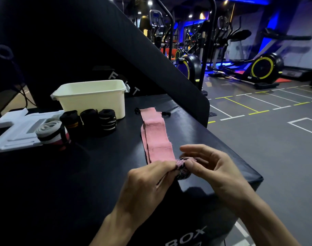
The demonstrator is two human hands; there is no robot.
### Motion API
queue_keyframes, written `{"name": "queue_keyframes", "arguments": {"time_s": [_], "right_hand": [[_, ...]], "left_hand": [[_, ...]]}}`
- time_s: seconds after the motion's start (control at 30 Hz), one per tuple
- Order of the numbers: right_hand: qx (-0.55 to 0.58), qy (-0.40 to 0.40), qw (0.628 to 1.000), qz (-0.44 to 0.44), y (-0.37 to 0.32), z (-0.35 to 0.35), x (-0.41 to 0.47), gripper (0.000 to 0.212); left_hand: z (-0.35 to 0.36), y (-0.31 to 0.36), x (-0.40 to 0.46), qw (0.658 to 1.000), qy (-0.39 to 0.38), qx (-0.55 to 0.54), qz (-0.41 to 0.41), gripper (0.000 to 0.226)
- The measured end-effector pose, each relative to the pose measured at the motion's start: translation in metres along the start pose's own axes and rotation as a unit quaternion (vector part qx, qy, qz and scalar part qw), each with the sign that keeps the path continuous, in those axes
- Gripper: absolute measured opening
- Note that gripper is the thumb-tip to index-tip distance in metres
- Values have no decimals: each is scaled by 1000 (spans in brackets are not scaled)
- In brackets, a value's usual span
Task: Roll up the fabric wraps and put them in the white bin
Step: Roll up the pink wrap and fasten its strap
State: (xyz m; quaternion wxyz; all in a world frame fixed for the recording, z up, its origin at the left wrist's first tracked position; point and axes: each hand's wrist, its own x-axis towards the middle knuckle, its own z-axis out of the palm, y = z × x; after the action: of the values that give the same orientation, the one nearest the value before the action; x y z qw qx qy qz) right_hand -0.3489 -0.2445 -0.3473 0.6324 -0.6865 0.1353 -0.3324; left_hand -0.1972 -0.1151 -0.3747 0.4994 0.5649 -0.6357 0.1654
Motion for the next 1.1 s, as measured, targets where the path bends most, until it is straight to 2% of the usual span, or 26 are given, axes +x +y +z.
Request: {"name": "queue_keyframes", "arguments": {"time_s": [0.07, 0.13, 0.2, 0.3, 0.37, 0.5, 0.57, 0.67, 0.8, 0.87, 1.0, 1.1], "right_hand": [[-40, -38, 998, 25, 3, -5, -1, 41], [-44, -57, 997, 29, 5, -8, -2, 30], [-32, -46, 998, 3, 5, -8, -3, 20], [-20, -17, 999, -41, 5, -5, -4, 18], [-23, -3, 998, -56, 7, -2, -3, 18], [-33, -1, 998, -57, 12, -1, -5, 22], [-29, -9, 998, -50, 12, -1, -7, 17], [-23, -7, 999, -45, 11, -4, -9, 18], [-43, -11, 998, -44, 11, -6, -11, 23], [-43, -13, 998, -41, 12, -7, -11, 22], [-39, -19, 998, -41, 15, -7, -9, 19], [-43, -34, 998, -32, 18, -6, -8, 19]], "left_hand": [[1, -2, -1, 1000, -9, 5, 3, 13], [1, -3, -1, 1000, -14, 3, 1, 13], [3, -1, 0, 1000, -12, -4, 1, 13], [6, 4, 0, 999, -11, -38, -22, 8], [6, 6, 1, 994, -39, -74, -64, 8], [-11, -1, 8, 972, -153, -129, -123, 9], [-24, -12, 18, 964, -181, -106, -165, 8], [-38, -42, 39, 961, -162, 11, -223, 8], [-25, -98, 77, 916, -177, 83, -350, 17], [-9, -123, 90, 887, -186, 92, -413, 33], [27, -141, 115, 841, -152, 30, -518, 65], [45, -138, 131, 827, -114, 17, -551, 53]]}}
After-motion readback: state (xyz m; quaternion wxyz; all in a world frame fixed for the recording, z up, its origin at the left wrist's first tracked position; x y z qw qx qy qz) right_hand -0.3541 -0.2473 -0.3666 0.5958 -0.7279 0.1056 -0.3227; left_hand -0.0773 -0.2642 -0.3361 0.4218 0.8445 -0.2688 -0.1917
